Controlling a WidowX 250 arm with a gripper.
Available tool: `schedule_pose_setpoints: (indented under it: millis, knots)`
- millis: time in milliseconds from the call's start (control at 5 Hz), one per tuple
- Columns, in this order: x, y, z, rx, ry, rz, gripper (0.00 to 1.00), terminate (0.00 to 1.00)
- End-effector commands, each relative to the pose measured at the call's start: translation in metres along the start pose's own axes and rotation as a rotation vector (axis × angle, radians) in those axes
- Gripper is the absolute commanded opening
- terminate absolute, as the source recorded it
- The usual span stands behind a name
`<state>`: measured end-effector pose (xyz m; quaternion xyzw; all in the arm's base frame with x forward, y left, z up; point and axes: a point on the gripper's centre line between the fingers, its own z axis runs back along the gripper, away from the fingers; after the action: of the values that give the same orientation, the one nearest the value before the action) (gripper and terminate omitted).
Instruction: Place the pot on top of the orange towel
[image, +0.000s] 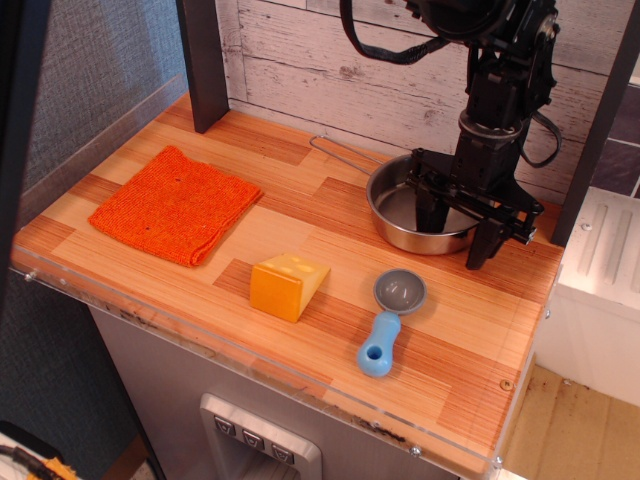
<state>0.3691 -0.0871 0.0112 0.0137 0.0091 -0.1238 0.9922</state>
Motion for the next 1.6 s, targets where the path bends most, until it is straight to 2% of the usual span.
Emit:
schedule_pose_setpoints:
  millis: [0, 400, 600, 800, 1000, 1200, 1400]
  knots:
    - [-0.003, 0.006, 0.013, -0.027, -0.057, -0.041, 0.00, 0.00]
    - [-0.015, 0.032, 0.033, -0.026, -0.089, -0.195, 0.00, 0.00]
    - [-0.022, 0.051, 0.052, -0.010, -0.117, -0.343, 0.00, 0.00]
    - [-0.039, 0.071, 0.081, -0.005, -0.193, -0.408, 0.00, 0.00]
    - [-0.072, 0.087, 0.119, -0.014, -0.285, -0.402, 0.00, 0.00]
    - [-0.106, 0.106, 0.127, 0.016, -0.257, -0.218, 0.00, 0.00]
    - [-0.132, 0.114, 0.115, 0.050, -0.175, -0.060, 0.00, 0.00]
